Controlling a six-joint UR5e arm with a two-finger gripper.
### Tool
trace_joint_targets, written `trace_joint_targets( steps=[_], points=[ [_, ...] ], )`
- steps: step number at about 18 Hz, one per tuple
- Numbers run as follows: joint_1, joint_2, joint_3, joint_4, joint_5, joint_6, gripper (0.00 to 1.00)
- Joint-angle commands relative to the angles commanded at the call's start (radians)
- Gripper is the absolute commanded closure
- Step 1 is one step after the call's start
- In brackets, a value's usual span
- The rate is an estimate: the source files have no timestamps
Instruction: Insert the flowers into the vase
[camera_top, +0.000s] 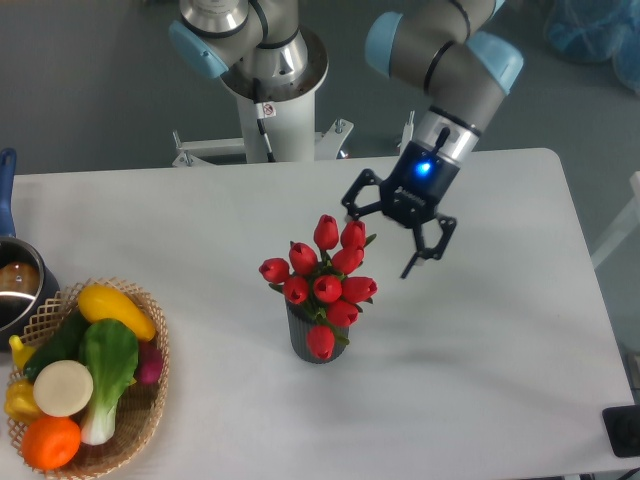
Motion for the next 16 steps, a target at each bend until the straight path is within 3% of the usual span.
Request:
trace_joint_targets(
  steps=[4,13,16],
  points=[
    [0.023,0.002,0.049,0.003,0.146,0.002,0.00],
    [0.156,0.008,0.072,-0.002,0.312,0.005,0.00],
    [0.198,0.005,0.083,-0.005,0.339,0.086,0.00]
  ],
)
